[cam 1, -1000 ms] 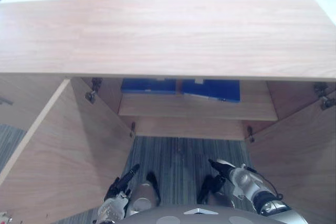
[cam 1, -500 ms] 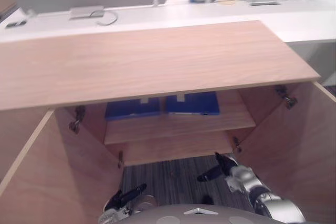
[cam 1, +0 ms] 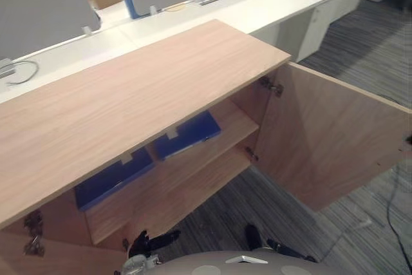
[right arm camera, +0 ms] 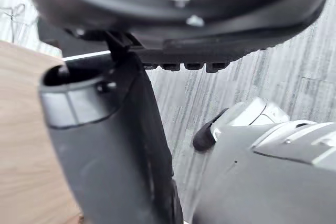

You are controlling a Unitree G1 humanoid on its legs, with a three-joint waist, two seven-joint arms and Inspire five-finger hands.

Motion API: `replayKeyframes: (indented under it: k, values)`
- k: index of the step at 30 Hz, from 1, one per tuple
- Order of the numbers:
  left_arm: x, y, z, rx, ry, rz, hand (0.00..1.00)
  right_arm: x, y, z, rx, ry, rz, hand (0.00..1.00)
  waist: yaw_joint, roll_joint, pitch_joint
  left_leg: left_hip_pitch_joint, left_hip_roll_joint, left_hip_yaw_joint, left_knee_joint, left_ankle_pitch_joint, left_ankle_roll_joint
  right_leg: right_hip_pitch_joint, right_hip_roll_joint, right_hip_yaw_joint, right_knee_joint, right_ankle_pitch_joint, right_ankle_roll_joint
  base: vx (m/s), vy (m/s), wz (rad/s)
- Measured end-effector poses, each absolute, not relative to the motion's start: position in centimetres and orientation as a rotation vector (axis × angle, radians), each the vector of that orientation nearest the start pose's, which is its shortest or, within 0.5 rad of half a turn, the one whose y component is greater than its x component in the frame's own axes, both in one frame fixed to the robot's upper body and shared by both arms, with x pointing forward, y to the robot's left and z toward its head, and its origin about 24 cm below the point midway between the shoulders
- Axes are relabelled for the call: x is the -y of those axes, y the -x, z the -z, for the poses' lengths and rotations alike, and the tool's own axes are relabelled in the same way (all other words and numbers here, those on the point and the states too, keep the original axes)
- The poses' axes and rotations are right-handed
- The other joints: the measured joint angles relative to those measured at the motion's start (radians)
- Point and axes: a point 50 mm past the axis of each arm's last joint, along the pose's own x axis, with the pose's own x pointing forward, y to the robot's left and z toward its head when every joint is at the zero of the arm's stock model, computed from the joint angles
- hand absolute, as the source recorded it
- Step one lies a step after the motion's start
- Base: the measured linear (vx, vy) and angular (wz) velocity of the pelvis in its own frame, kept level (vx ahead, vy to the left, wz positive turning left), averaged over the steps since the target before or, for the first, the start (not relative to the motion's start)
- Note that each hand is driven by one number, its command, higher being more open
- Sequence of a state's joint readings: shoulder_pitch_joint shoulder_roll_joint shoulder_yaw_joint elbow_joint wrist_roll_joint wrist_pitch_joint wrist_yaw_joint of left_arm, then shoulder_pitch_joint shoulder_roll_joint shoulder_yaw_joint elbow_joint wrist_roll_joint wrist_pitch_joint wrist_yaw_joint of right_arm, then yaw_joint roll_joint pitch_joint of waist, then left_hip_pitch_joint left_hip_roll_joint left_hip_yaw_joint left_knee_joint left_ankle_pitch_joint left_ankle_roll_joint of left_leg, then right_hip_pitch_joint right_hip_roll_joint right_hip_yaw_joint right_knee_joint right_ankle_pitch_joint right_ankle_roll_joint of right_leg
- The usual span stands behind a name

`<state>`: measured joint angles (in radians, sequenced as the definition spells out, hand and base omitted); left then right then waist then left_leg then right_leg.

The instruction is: Walk over to the cabinet, pick up the folder, carry it to the office cabinet, place the folder inside the office cabinet, then close the office cabinet door

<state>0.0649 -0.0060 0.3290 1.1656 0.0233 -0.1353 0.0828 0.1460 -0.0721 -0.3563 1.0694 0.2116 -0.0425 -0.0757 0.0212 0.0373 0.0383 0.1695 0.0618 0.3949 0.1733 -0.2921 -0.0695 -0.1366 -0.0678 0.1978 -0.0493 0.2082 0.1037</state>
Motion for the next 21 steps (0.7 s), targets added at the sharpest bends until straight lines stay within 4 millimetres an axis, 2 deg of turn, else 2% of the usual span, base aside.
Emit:
replayKeyframes:
  k: [1,2,3,4,5,6,7,8,9,13,15,16,18,19,21]
  values:
    - [-18.0,-9.0,16.6,-1.074,0.098,-0.347,1.00,22.4,-6.4,16.2,-1.077,-0.246,0.588,1.00,0.004,-0.010,0.002,0.004,0.001,0.045,-0.004,0.002,0.002,-0.041,0.011,-0.032,0.042,0.000,-0.003,-0.02,-0.016,-0.84]
    - [-18.0,-9.3,16.5,-1.065,0.090,-0.338,1.00,22.3,-7.0,16.0,-1.054,-0.249,0.585,1.00,0.007,-0.014,0.004,0.005,0.008,0.073,-0.006,0.004,0.005,-0.065,0.006,-0.079,0.066,-0.006,-0.028,-0.06,-0.029,-1.14]
    - [-17.7,-10.2,16.2,-1.024,0.060,-0.305,1.00,21.5,-9.0,15.5,-0.986,-0.269,0.588,1.00,0.009,-0.017,0.020,0.017,0.010,0.135,-0.036,0.017,0.010,-0.149,-0.094,-0.444,0.253,-0.122,-0.185,-0.04,-0.014,-0.90]
    - [-17.8,-10.6,16.0,-1.003,0.044,-0.307,1.00,21.2,-9.3,15.5,-0.971,-0.285,0.599,1.00,0.005,-0.023,0.023,0.034,0.006,0.152,-0.041,0.019,0.007,-0.158,-0.173,-0.605,0.359,-0.167,-0.195,0.03,0.009,-0.79]
    - [-18.1,-10.5,16.0,-1.001,0.034,-0.315,1.00,21.2,-9.1,15.5,-0.968,-0.279,0.610,1.00,0.001,-0.024,0.024,0.048,0.002,0.160,-0.041,0.019,0.006,-0.150,-0.228,-0.700,0.433,-0.197,-0.201,0.11,0.004,-0.36]
    - [-18.3,-10.3,16.0,-1.003,0.029,-0.321,1.00,21.1,-8.7,15.6,-0.976,-0.275,0.618,1.00,0.001,-0.035,0.019,0.061,-0.001,0.168,-0.038,0.018,0.005,-0.136,-0.263,-0.748,0.478,-0.226,-0.192,0.17,-0.054,-0.48]
    - [-18.6,-10.3,15.9,-1.004,0.017,-0.343,1.00,20.9,-8.0,15.7,-0.995,-0.278,0.640,1.00,0.007,-0.050,0.018,0.091,-0.005,0.183,-0.035,0.018,0.005,-0.122,-0.279,-0.781,0.516,-0.249,-0.169,0.12,-0.079,-0.46]
    - [-18.4,-10.3,16.0,-1.006,0.017,-0.341,1.00,21.0,-7.9,15.7,-0.994,-0.278,0.650,1.00,0.005,-0.055,0.010,0.101,0.002,0.186,-0.038,0.018,0.005,-0.118,-0.275,-0.774,0.521,-0.249,-0.164,0.13,-0.093,-0.43]
    - [-17.8,-10.2,16.0,-1.011,0.014,-0.315,1.00,21.2,-7.8,15.7,-0.987,-0.278,0.665,1.00,0.002,-0.040,0.005,0.100,0.005,0.185,-0.043,0.019,0.005,-0.119,-0.256,-0.768,0.511,-0.247,-0.160,0.12,-0.100,-0.26]
    - [-16.0,-11.0,16.0,-0.995,0.008,-0.230,1.00,22.3,-7.9,15.5,-0.971,-0.289,0.744,1.00,-0.001,-0.017,-0.004,0.073,0.018,0.175,-0.062,0.034,-0.002,-0.123,-0.202,-0.748,0.404,-0.211,-0.106,0.05,-0.085,-0.18]
    - [-16.2,-10.8,16.0,-0.999,0.003,-0.236,1.00,22.4,-8.2,15.4,-0.962,-0.295,0.750,1.00,0.000,-0.015,-0.008,0.066,0.020,0.174,-0.069,0.048,0.001,-0.114,-0.168,-0.734,0.329,-0.172,-0.104,-0.02,-0.058,-0.36]
    - [-16.6,-10.6,16.1,-1.006,-0.005,-0.245,1.00,22.5,-8.8,15.3,-0.946,-0.307,0.757,1.00,0.002,-0.014,-0.008,0.057,0.023,0.175,-0.073,0.053,0.000,-0.100,-0.131,-0.722,0.241,-0.124,-0.105,-0.03,-0.036,-0.38]
    - [-17.3,-10.3,16.1,-1.016,-0.015,-0.262,1.00,22.6,-9.6,15.1,-0.929,-0.317,0.761,1.00,0.001,-0.014,-0.009,0.048,0.025,0.174,-0.071,0.053,0.000,-0.067,-0.089,-0.709,0.121,-0.060,-0.108,-0.04,-0.016,-0.33]
    - [-17.6,-10.2,16.1,-1.019,-0.020,-0.267,1.00,22.7,-9.8,15.1,-0.924,-0.323,0.764,1.00,0.001,-0.017,-0.007,0.047,0.024,0.174,-0.071,0.053,0.000,-0.053,-0.079,-0.707,0.080,-0.039,-0.106,-0.03,0.006,-0.18]
    - [-18.6,-9.9,16.1,-1.025,-0.037,-0.288,1.00,22.9,-10.0,15.0,-0.907,-0.358,0.790,1.00,0.002,-0.041,0.001,0.044,0.017,0.156,-0.071,0.052,-0.001,-0.011,-0.051,-0.686,-0.038,0.019,-0.099,-0.03,0.019,0.01]
